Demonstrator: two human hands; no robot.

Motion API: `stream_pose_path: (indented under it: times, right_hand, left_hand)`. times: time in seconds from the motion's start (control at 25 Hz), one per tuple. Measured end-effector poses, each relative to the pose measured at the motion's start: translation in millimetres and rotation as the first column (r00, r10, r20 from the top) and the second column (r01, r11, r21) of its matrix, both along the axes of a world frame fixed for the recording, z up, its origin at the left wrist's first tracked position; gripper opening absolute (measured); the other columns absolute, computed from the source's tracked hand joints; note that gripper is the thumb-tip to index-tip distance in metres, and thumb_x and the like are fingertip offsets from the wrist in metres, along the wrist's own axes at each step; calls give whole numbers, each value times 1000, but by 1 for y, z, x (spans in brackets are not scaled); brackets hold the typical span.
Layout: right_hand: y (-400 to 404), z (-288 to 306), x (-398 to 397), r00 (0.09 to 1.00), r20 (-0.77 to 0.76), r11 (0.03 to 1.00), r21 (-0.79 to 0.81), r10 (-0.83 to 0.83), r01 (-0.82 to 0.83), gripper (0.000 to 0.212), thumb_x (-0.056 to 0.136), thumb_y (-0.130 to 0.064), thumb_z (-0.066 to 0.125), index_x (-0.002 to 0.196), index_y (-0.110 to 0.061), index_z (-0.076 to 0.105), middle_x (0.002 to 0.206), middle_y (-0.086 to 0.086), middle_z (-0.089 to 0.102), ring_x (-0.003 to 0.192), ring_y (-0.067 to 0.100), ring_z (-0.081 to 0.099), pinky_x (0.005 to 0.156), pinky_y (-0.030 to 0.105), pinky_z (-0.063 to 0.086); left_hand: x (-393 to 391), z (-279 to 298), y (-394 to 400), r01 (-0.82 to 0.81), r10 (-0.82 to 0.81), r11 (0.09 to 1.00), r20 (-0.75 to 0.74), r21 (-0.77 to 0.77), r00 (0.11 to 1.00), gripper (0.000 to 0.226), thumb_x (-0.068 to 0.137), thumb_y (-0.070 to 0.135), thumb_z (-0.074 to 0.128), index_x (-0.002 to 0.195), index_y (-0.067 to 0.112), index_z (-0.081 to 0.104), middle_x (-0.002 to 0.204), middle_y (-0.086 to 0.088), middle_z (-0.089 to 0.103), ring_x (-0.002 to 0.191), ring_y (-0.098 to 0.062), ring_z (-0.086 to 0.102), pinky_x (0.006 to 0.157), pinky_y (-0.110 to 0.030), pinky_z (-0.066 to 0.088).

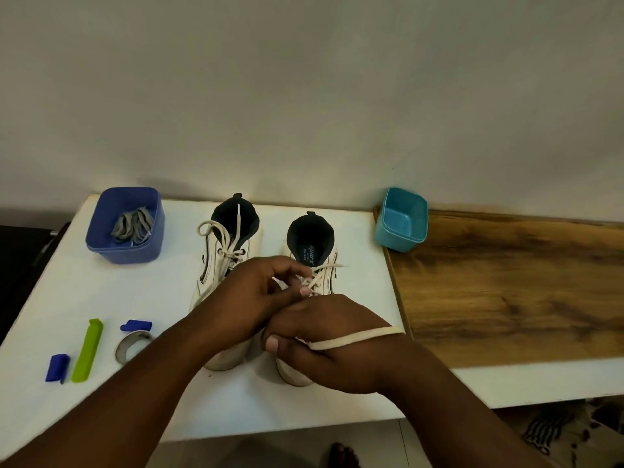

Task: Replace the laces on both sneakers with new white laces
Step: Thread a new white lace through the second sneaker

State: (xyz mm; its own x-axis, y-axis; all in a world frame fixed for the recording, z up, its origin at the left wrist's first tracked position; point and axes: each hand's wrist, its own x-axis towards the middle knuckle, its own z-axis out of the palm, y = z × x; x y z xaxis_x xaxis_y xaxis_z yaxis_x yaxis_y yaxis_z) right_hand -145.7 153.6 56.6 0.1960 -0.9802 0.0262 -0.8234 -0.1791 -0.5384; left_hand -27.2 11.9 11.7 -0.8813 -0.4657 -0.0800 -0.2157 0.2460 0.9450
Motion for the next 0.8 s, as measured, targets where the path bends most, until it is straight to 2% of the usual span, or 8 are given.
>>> stream_pose_path:
  times: [0.08,0.16,0.24,0.32,0.4,0.52,0.6,0.8]
  right_hand:
    - [0,-1,-3,998,14,999,-1,-53,53,27,110,-33,44,104,-19,67,96,-6,67,87,9,59,77,34,51]
    - [0,-1,-7,983,60,984,-29,-173,175,33,111,-37,39,111,-20,68,102,-8,69,94,8,63,82,35,53]
    - [-1,1,-14,911,253,934,-62,-326,351,35,110,-39,38,110,-22,69,101,-10,70,96,9,66,80,31,56]
    - [-2,2,-19,806,433,869,-93,-404,486,39,108,-41,37,102,-22,70,93,-9,70,92,12,68,75,23,55]
    - [-4,2,-21,691,561,789,-103,-456,606,43,108,-44,36,93,-22,70,86,-6,70,83,10,67,70,18,51]
    - [-8,4,-27,251,758,546,162,-602,822,57,103,-59,37,86,-14,68,73,-2,66,65,7,59,57,20,46]
    - [-8,6,-38,-45,755,369,370,-654,853,61,98,-65,40,85,-12,68,68,0,62,59,11,54,52,23,44]
    - [-7,2,-45,-332,793,324,535,-510,780,36,103,-45,55,95,-11,64,71,1,64,57,12,62,54,23,53]
  left_hand:
    - [-3,2,-1,-243,243,968,-12,-59,970,22,92,13,70,102,32,71,81,6,69,67,-6,65,67,-27,51]
    - [2,9,-8,-413,434,861,3,-298,901,28,94,11,62,108,35,65,89,8,67,71,-4,62,66,-24,47]
    - [8,11,-10,-305,339,829,-12,-469,941,44,94,10,61,127,39,60,124,7,58,103,-2,56,82,-19,44]
    - [8,5,-3,-15,71,744,56,-668,996,45,91,17,67,128,43,63,150,6,41,135,-15,38,102,-33,41]
    - [4,-3,7,134,-42,681,145,-720,989,33,91,29,68,120,44,69,153,6,42,138,-21,36,105,-46,42]
    - [1,-1,0,44,9,733,75,-679,997,29,91,21,66,114,38,72,130,10,60,117,-16,52,93,-40,49]
    - [2,1,-9,-74,82,746,-18,-662,996,31,92,15,58,113,33,74,110,10,68,101,-15,61,83,-33,51]
    - [14,14,-8,-383,402,662,-127,-645,907,31,92,7,63,119,21,71,116,-1,69,96,-20,66,83,-27,47]
